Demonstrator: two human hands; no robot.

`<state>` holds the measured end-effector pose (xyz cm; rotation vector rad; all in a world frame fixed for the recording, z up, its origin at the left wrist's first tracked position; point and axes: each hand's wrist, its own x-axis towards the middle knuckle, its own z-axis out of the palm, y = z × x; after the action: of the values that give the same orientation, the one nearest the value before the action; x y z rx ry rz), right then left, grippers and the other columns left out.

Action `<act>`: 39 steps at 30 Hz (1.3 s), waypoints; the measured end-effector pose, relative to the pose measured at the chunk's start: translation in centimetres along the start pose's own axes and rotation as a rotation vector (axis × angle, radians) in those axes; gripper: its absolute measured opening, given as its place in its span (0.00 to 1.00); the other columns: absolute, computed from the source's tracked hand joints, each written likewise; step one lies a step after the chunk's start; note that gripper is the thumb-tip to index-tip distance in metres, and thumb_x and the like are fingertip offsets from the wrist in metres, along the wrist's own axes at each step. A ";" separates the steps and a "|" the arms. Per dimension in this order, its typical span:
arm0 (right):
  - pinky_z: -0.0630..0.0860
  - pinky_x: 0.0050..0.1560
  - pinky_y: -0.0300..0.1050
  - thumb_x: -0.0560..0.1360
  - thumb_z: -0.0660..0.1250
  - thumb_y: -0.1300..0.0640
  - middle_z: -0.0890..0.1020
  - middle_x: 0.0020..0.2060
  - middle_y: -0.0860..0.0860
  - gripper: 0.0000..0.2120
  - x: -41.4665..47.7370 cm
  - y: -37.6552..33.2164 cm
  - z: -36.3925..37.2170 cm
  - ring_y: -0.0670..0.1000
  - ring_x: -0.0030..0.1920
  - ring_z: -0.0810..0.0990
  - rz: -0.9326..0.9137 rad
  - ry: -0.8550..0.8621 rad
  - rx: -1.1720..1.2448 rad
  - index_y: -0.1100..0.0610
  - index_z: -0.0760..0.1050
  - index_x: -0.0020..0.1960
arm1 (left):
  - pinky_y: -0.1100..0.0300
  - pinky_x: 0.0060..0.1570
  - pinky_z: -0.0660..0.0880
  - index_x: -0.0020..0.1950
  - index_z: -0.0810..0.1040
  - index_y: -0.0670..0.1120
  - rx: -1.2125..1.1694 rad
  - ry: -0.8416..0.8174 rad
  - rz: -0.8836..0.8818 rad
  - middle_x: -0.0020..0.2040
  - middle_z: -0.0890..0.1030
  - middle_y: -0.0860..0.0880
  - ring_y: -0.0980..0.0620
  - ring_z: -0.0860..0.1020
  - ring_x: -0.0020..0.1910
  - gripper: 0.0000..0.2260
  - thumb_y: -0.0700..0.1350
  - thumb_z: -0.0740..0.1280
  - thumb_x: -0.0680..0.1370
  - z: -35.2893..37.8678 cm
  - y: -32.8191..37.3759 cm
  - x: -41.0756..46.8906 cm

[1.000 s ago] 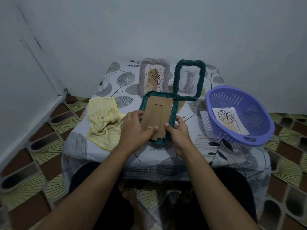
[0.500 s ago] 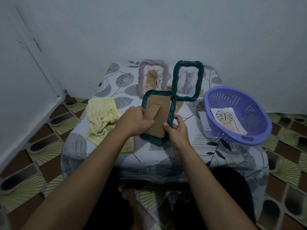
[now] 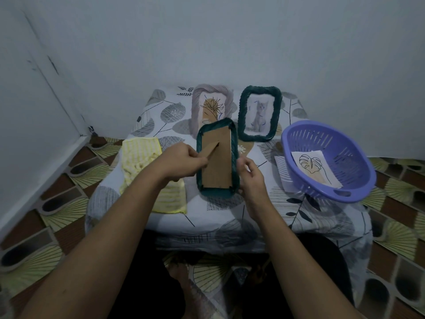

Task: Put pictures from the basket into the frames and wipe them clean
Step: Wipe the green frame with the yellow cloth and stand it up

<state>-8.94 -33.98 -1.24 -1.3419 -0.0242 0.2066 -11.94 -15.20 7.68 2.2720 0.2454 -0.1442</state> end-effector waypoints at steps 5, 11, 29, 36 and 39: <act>0.81 0.50 0.53 0.84 0.51 0.42 0.83 0.54 0.56 0.24 1.2 0.5 -0.4 0.56 0.52 0.83 0.219 0.062 0.140 0.57 0.78 0.61 | 0.60 0.28 0.55 0.53 0.80 0.37 -0.266 -0.106 -0.009 0.32 0.69 0.46 0.52 0.60 0.27 0.12 0.44 0.68 0.77 -0.1 -0.5 -0.3; 0.78 0.42 0.50 0.83 0.57 0.46 0.81 0.45 0.59 0.20 1.2 0.1 0.3 0.56 0.40 0.80 0.419 -0.103 0.186 0.62 0.77 0.55 | 0.64 0.23 0.53 0.60 0.78 0.37 -0.479 -0.229 -0.044 0.24 0.72 0.59 0.56 0.58 0.25 0.12 0.39 0.66 0.78 1.1 -0.6 -0.7; 0.82 0.40 0.43 0.85 0.57 0.57 0.86 0.48 0.53 0.13 3.3 0.7 2.1 0.49 0.44 0.86 0.188 -0.052 0.065 0.62 0.75 0.64 | 0.63 0.23 0.61 0.35 0.75 0.44 -0.400 0.245 -0.038 0.27 0.73 0.48 0.53 0.66 0.24 0.12 0.41 0.78 0.71 1.4 -6.8 1.4; 0.81 0.58 0.52 0.84 0.59 0.54 0.83 0.59 0.53 0.16 4.8 1.3 3.4 0.53 0.58 0.82 -0.005 0.065 -0.089 0.55 0.72 0.71 | 0.59 0.31 0.78 0.35 0.80 0.38 -0.671 0.168 -0.140 0.30 0.81 0.46 0.51 0.77 0.27 0.13 0.40 0.68 0.79 1.9 -6.7 2.9; 0.80 0.49 0.37 0.84 0.58 0.55 0.81 0.57 0.49 0.17 5.3 1.1 3.6 0.41 0.52 0.82 -0.126 0.070 -0.159 0.53 0.69 0.73 | 0.63 0.27 0.69 0.37 0.75 0.44 -0.878 0.052 -0.224 0.29 0.74 0.48 0.54 0.70 0.23 0.12 0.43 0.62 0.81 1.7 -6.5 3.8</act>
<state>-4.43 -29.39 -1.99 -1.5000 -0.0671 0.0511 -9.74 -11.88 1.07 1.3741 0.4820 -0.0703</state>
